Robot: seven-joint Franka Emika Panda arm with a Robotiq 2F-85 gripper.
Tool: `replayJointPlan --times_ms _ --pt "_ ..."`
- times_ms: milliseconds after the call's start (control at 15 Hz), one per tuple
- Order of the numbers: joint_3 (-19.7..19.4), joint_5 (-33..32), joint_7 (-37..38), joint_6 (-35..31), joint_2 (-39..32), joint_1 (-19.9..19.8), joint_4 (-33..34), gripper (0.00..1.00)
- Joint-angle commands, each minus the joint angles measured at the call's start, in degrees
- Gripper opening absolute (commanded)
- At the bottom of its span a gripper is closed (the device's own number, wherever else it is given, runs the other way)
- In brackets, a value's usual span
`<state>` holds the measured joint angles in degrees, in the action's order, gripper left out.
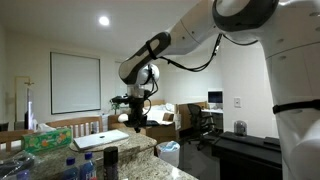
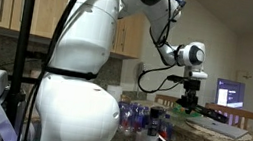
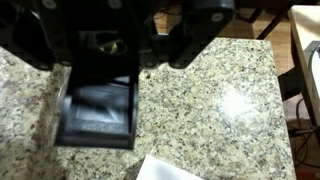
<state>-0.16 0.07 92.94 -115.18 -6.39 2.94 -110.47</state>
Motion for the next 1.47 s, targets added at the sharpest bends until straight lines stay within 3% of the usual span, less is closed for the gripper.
replayJointPlan --times_ms 0,733,1400 --pt "-0.60 1.42 -4.47 -2.09 0.25 -1.19 -3.71 0.09" --pt "-4.88 0.89 -0.92 -22.21 -4.45 -2.74 -13.41 0.08" --pt "-5.80 1.29 -1.12 -19.90 -15.73 -1.69 -7.76 0.08"
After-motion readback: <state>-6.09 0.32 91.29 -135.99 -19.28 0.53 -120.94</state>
